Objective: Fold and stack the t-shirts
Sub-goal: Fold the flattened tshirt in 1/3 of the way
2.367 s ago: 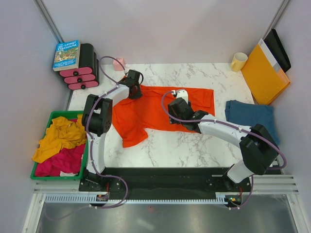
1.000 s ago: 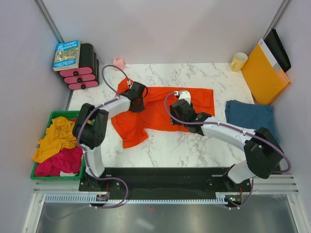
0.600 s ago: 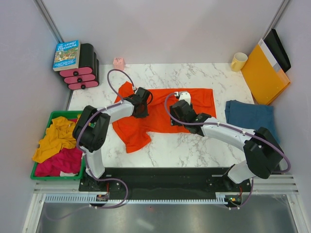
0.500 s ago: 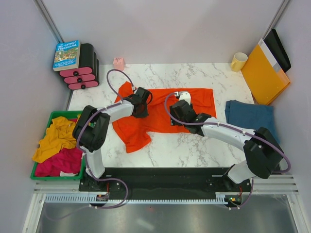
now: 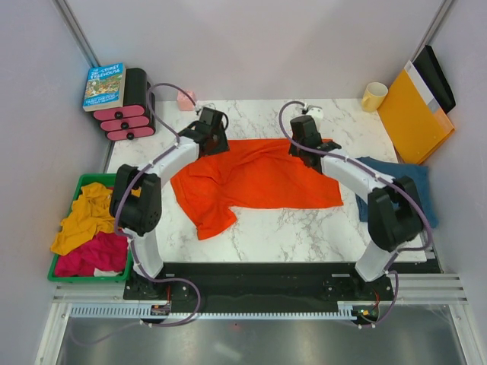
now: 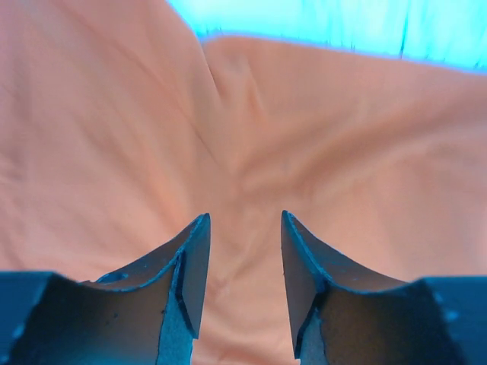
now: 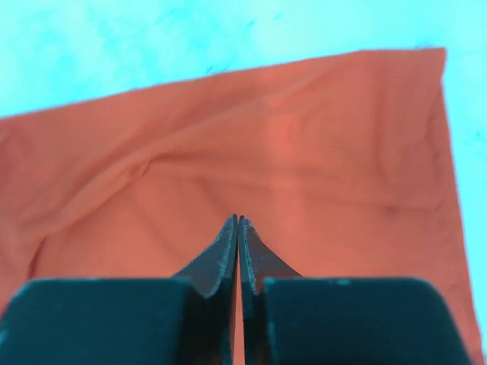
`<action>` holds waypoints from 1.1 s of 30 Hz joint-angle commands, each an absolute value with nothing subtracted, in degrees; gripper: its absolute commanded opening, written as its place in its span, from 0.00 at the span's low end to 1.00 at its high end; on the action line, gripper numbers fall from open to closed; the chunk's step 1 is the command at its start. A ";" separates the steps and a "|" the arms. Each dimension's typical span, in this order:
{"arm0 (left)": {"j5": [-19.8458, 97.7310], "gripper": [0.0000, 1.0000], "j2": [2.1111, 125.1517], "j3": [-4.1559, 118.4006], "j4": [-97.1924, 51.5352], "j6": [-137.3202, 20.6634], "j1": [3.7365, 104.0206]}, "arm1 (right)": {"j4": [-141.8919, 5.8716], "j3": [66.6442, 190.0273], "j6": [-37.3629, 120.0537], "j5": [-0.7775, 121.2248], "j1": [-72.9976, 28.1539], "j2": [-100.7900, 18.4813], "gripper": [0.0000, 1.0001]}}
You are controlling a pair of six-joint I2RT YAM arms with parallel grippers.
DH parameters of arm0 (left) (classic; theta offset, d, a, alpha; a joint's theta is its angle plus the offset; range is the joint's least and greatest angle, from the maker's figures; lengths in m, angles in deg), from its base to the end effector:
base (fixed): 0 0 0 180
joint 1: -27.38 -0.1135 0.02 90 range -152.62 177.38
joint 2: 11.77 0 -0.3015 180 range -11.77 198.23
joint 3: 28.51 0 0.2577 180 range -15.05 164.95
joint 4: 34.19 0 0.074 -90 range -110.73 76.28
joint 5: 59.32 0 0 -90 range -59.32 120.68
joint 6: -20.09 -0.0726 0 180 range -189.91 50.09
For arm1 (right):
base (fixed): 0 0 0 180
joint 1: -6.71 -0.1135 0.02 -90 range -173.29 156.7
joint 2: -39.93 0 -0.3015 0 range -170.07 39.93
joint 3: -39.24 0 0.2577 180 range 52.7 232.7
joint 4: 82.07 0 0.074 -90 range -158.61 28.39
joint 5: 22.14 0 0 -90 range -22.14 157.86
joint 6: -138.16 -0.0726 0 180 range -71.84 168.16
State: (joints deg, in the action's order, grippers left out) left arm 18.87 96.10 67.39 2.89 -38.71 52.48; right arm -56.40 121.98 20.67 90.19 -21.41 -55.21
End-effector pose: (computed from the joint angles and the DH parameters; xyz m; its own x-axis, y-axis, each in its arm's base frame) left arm 0.4226 -0.1815 0.2374 -0.7372 -0.2146 -0.6407 -0.1030 0.9728 -0.2073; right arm 0.3745 0.1688 0.2714 -0.5619 0.1838 -0.8065 0.0983 0.9829 0.1556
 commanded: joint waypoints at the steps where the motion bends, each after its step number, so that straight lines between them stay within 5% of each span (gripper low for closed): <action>1: 20.92 0.48 98.87 72.31 2.92 -39.59 46.72 | -54.55 129.68 19.68 91.42 -16.24 -64.74 0.00; 11: 28.13 0.40 111.71 79.34 2.39 -39.59 41.97 | -54.11 139.18 22.06 91.95 -12.19 -79.59 0.00; 33: 27.61 0.40 117.52 86.12 8.28 -38.27 37.66 | -47.07 140.42 15.29 87.64 -5.07 -85.41 0.00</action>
